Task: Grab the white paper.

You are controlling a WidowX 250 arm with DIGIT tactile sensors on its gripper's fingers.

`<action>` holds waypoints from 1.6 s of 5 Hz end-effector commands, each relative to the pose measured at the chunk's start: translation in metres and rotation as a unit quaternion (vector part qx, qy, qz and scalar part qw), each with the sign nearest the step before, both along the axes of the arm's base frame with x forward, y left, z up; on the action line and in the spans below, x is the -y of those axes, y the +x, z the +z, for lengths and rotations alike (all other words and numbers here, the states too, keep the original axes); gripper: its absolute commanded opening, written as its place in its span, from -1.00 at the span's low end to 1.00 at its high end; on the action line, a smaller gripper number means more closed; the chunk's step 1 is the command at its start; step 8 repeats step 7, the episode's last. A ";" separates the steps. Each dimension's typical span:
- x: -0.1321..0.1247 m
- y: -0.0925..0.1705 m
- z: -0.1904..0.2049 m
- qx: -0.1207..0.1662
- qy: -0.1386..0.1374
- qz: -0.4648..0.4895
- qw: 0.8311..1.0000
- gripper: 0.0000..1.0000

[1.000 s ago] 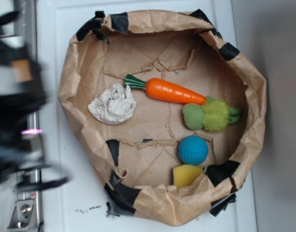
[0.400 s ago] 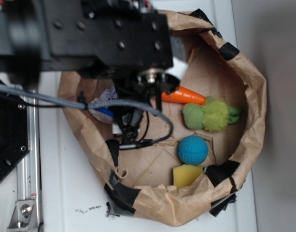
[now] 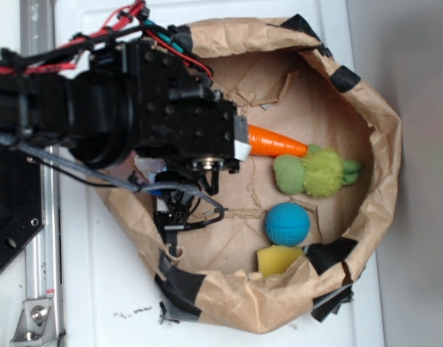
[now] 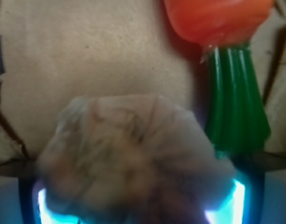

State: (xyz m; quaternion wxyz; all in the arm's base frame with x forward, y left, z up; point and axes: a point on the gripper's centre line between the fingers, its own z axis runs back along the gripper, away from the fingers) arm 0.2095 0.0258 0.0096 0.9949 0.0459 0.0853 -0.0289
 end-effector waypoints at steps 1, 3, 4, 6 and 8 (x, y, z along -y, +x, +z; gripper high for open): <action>-0.009 0.020 0.036 0.058 0.016 0.042 0.997 -1.00; 0.000 0.053 0.123 0.120 -0.015 0.083 0.989 -1.00; 0.005 0.059 0.138 0.121 -0.026 0.087 0.988 -1.00; 0.010 0.055 0.135 0.136 -0.037 0.098 0.985 -1.00; 0.010 0.054 0.132 0.139 -0.040 0.101 0.984 -1.00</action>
